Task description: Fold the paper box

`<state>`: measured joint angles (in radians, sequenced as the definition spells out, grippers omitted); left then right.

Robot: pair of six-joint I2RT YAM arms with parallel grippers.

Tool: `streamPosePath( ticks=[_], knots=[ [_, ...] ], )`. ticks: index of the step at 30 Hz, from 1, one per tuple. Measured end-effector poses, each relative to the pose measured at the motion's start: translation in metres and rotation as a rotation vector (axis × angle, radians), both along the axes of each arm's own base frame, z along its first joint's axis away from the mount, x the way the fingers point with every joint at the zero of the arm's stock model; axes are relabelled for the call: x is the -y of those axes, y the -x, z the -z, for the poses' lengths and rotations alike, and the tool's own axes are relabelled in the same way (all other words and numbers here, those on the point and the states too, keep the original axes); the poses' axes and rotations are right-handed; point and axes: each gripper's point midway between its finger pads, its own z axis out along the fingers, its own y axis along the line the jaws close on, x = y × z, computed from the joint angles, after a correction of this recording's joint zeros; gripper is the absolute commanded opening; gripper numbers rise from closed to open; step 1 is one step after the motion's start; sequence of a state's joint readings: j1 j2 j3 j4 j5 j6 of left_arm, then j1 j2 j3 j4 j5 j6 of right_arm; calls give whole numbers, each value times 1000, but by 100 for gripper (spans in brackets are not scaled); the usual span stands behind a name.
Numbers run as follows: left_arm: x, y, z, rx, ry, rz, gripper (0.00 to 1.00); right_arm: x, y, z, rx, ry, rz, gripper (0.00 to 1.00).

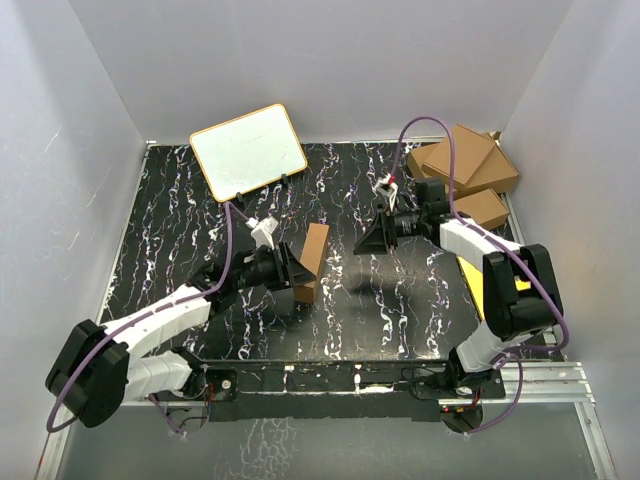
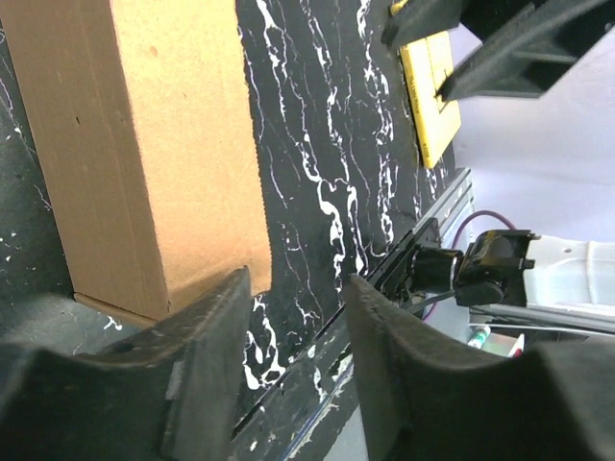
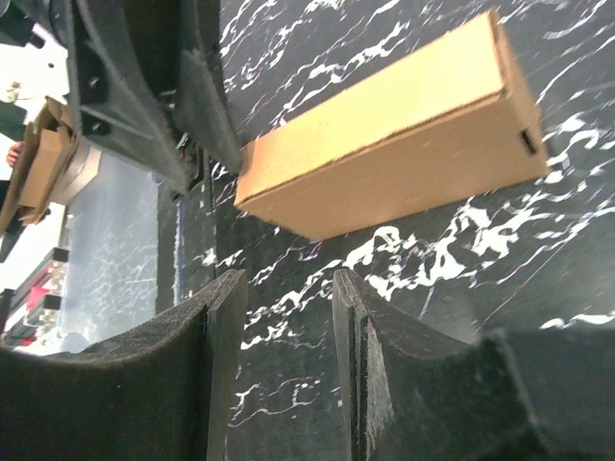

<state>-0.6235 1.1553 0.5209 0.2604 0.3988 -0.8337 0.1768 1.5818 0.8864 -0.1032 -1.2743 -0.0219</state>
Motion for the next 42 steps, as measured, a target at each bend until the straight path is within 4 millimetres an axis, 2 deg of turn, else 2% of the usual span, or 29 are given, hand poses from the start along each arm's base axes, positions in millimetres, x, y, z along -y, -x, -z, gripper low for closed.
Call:
streamPosePath(
  ticks=[5,10,14,18,23,26,34,40,42],
  knots=[
    [-5,-3,-17,70,12,-24,73,-9,-28,-14,43,17,-11,45],
    [-13,-9,-33,146,13,-70,97,-29,-45,-21,65,26,-42,44],
    [-16,-15,-35,169,15,-103,97,-49,-51,-15,44,33,-79,43],
    [-19,-14,-22,156,26,-118,97,-61,-53,-3,-9,47,-97,40],
    [-21,-11,-9,129,35,-131,97,-64,-59,8,-49,61,-89,37],
    [-21,-12,-9,134,45,-138,97,-65,-61,14,-75,68,-83,36],
    [-24,-12,-11,150,56,-153,97,-68,-67,13,-115,61,-67,36],
    [-32,-11,-11,164,41,-180,97,-69,-71,24,-174,70,-44,36],
    [-35,-11,-14,176,42,-188,97,-70,-72,27,-186,74,-36,33]
  ],
)
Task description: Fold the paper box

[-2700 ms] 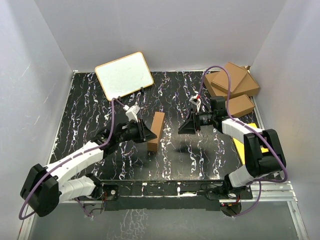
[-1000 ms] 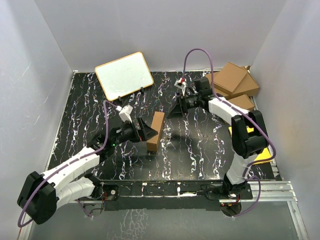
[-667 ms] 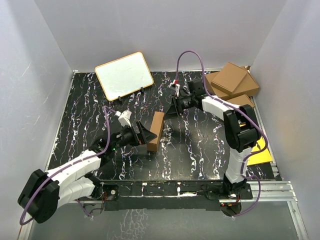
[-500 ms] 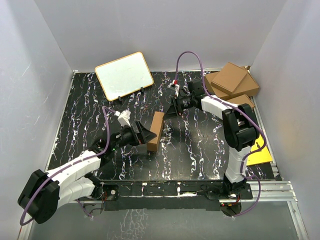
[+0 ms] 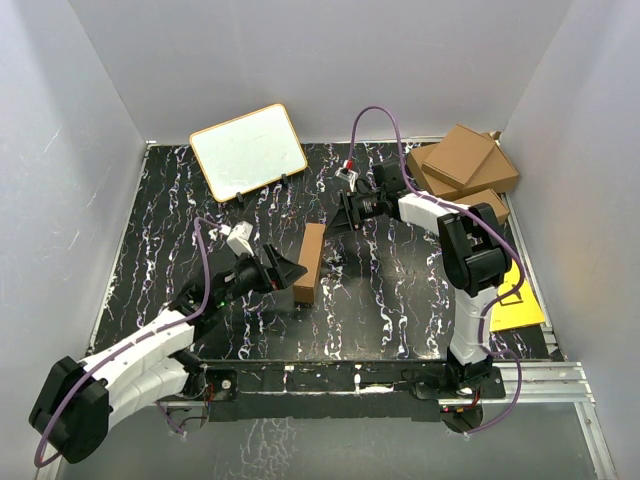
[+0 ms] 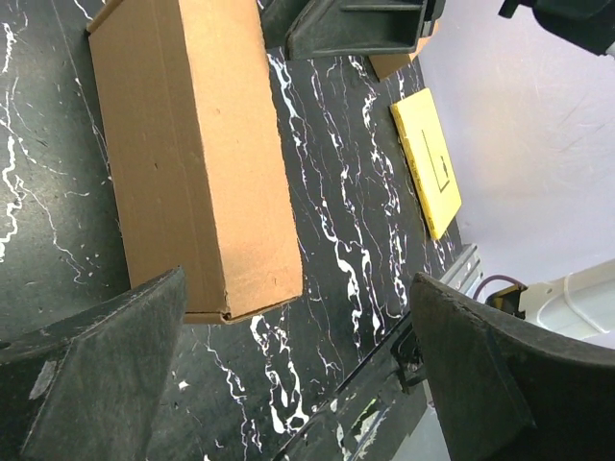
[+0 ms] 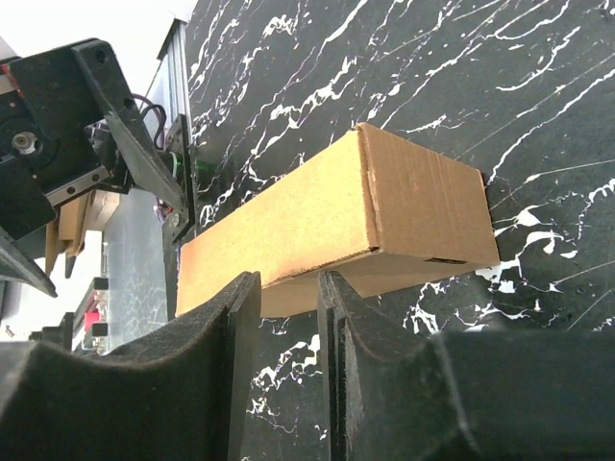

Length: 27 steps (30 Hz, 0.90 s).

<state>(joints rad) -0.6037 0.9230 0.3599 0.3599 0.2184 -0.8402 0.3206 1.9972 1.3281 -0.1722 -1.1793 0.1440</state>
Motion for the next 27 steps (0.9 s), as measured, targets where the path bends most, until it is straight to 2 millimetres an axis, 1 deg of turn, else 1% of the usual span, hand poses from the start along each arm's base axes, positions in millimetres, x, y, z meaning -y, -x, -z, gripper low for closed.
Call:
streamPosePath(
  ticks=[1,4,7,13,16,22,25,27],
  knots=[
    [-1,0,-1,6,0,-2,97,0,-1,1,-8,1,3,30],
    [-3,0,1,5,-14,-12,97,-1,-2,2,-27,-2,8,29],
    [-6,0,7,-11,-37,-21,97,-3,-2,-4,-29,-20,-4,29],
    [-11,1,15,-29,-70,-36,97,-5,-4,-17,-18,-40,-10,19],
    [-12,1,18,-34,-80,-40,97,-6,-6,-21,-15,-47,-11,16],
    [-13,1,17,-36,-82,-41,97,-11,-10,-30,-2,-56,-15,14],
    [-13,0,16,-37,-82,-42,97,-14,-14,-28,2,-54,-13,14],
    [-13,0,16,-40,-86,-45,97,-14,-18,-18,-11,-39,0,14]
  ],
)
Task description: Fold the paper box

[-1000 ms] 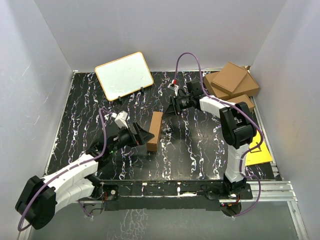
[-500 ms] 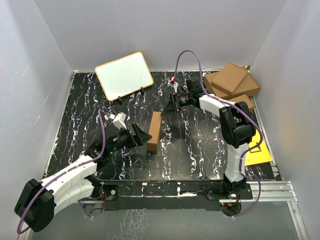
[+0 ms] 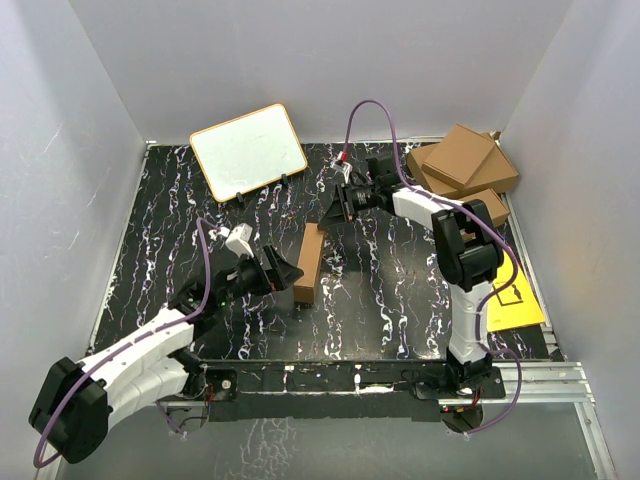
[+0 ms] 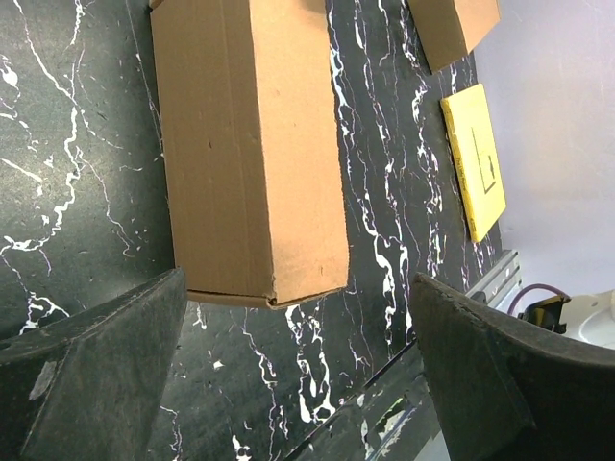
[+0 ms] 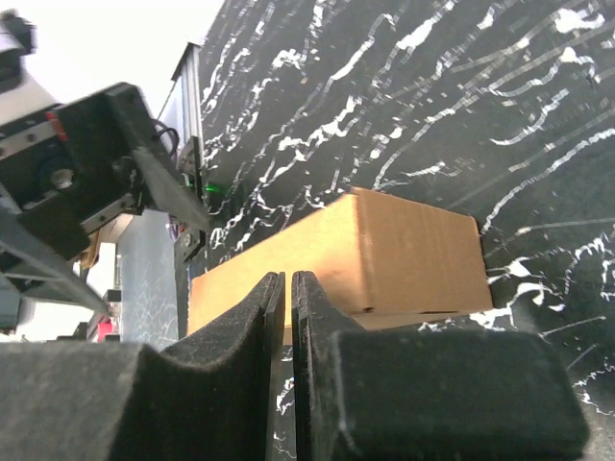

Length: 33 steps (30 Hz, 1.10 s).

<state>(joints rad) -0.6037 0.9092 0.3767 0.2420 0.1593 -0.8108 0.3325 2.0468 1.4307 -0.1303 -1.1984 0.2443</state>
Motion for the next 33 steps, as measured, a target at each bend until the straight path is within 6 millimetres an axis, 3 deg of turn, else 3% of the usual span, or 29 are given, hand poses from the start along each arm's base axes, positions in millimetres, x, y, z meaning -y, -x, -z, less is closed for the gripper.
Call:
streamPosePath(
  ticks=[4,11,15,18,20,23,29,33],
  knots=[
    [0,-3,-4,-6,-16,-6,96,-1,0,23,-70,23,2,14],
    [0,-12,-16,-17,-57,-22,94,-1,-1,16,-48,23,-14,18],
    [-3,-18,-19,-42,-114,-42,93,2,3,0,-17,9,-29,21],
    [-6,-25,-26,-55,-170,-59,93,12,13,-28,66,-18,-34,24],
    [-5,-32,-33,-55,-216,-69,92,23,25,-47,136,-36,-33,26],
    [0,-39,-44,-43,-270,-70,92,41,41,-58,213,-46,-20,32],
    [24,-52,-48,-32,-422,-32,93,102,47,-28,229,7,105,51],
    [35,-61,-29,-50,-545,-20,93,135,52,-12,222,38,194,53]
  ],
)
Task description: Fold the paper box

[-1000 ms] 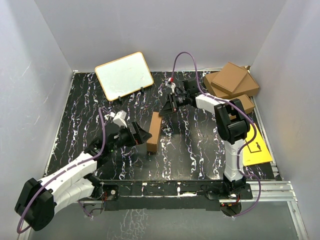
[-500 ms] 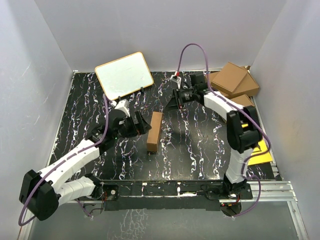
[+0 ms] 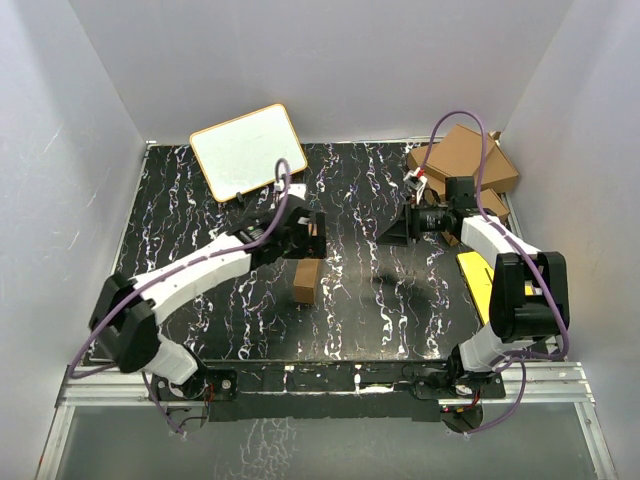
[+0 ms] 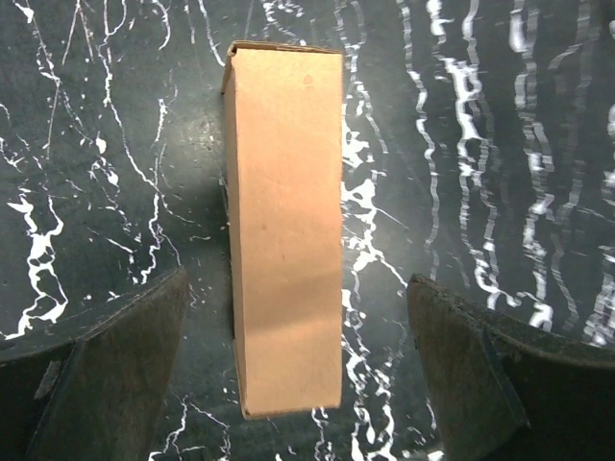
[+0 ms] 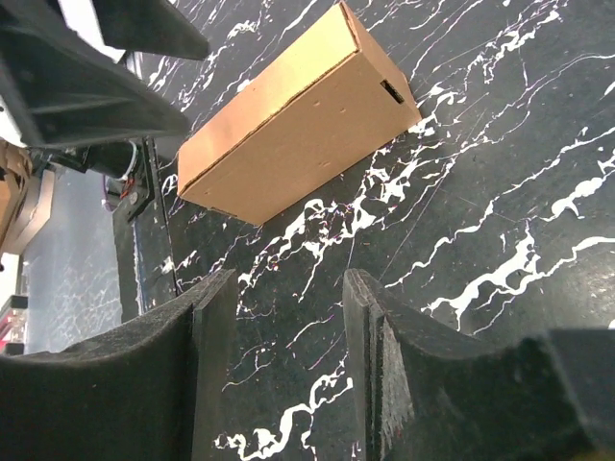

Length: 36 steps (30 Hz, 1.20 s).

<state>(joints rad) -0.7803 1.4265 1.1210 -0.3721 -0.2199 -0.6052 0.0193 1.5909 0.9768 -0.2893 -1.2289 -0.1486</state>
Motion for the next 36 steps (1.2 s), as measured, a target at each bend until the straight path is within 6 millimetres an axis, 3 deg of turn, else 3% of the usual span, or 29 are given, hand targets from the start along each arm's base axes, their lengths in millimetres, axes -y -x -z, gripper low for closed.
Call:
streamPosePath(
  ticks=[6,12,21,30,36],
  knots=[
    [6,-9,38,-61,-201,-17,93,4,2,-9,41,-10,5,53],
    [9,-7,54,-80,-292,-11,86,3,4,-10,41,-22,-6,53],
    [2,-6,72,-105,-380,-19,60,2,5,-12,41,-28,-12,53],
    [-7,-7,75,-106,-442,-32,41,2,5,-11,40,-28,-12,53],
    [-36,-8,56,-57,-536,-83,37,2,5,-10,36,-29,-12,53]
  ],
)
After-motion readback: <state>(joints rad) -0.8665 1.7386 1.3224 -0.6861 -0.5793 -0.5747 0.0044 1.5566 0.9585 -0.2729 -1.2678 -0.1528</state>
